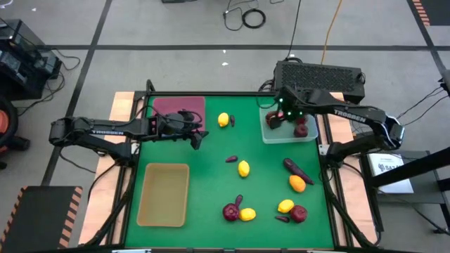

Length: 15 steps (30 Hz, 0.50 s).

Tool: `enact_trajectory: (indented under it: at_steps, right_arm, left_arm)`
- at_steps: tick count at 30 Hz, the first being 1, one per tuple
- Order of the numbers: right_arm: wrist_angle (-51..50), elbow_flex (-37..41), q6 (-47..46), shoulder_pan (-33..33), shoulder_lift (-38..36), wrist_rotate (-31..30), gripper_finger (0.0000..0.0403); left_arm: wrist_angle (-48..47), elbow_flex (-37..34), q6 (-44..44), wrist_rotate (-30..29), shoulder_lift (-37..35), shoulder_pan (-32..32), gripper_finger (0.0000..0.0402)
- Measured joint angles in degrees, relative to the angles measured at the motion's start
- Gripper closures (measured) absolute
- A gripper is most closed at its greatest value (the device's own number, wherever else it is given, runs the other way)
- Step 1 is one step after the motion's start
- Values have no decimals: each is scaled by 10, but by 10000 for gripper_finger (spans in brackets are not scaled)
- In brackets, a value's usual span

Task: Sort produce into baskets
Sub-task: Put the apple into the transparent bin

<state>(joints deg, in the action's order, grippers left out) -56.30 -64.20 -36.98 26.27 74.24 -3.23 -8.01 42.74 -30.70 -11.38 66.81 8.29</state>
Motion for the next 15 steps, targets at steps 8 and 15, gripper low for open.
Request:
enact_trajectory:
  at_steps: [8,15]
  right_arm:
    - [15,-8,-138,-177,0,7,72]
    - [6,9,-351,-327,0,21,72]
  left_arm:
    - [0,0,16,-2,0,0,148]
    - [0,0,30,-3,0,5,148]
